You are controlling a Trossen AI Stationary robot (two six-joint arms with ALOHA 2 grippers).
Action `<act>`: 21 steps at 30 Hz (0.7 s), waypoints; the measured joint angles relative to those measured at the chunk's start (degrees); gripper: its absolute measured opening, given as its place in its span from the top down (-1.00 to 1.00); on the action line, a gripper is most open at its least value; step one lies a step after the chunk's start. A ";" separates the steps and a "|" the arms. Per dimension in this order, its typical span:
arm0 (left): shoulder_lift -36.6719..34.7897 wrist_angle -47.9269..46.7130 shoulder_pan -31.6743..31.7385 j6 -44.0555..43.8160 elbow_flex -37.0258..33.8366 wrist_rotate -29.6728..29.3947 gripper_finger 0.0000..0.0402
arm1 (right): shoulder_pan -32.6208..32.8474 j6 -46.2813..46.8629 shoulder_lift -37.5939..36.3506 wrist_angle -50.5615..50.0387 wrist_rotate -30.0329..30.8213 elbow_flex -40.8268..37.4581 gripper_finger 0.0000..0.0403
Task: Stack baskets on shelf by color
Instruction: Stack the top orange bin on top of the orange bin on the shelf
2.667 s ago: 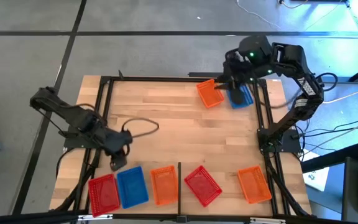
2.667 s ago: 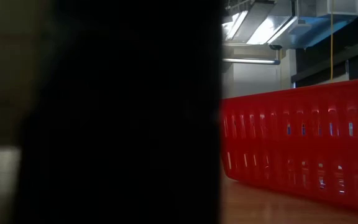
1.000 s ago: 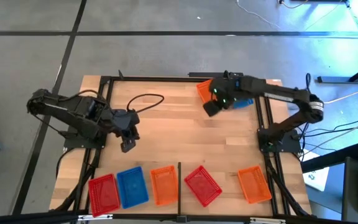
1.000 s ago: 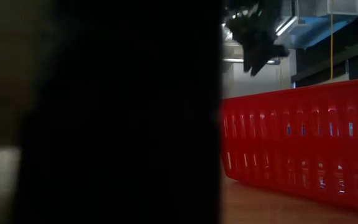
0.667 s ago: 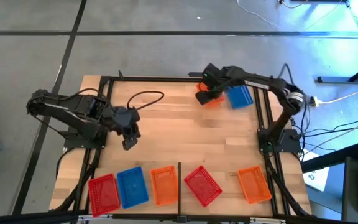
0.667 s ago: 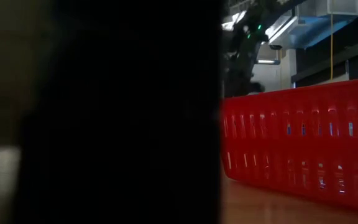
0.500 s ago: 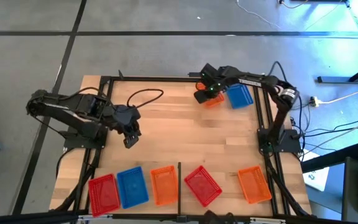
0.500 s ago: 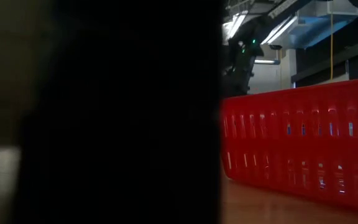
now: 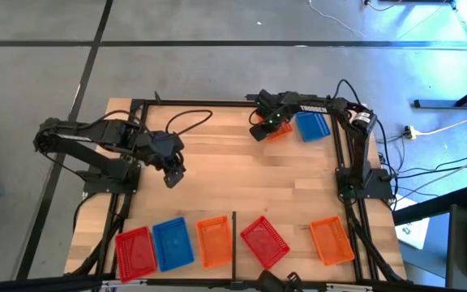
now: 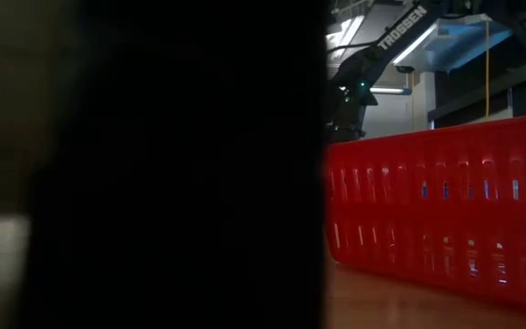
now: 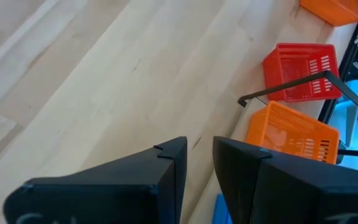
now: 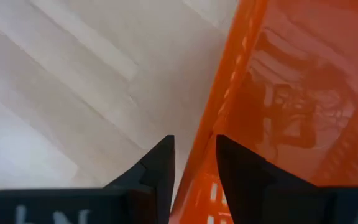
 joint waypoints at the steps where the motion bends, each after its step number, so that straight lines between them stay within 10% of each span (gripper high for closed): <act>1: 0.00 0.00 0.07 0.00 0.00 -0.02 0.66 | -0.01 0.00 0.01 0.02 0.17 0.00 0.46; 7: 0.00 0.00 0.17 0.02 0.00 0.00 0.66 | 0.04 -1.54 -0.09 -0.20 3.82 0.15 0.93; 21: 0.00 -0.42 0.13 5.63 0.00 -0.08 0.66 | 7.96 5.40 -10.71 -18.09 14.32 13.26 0.99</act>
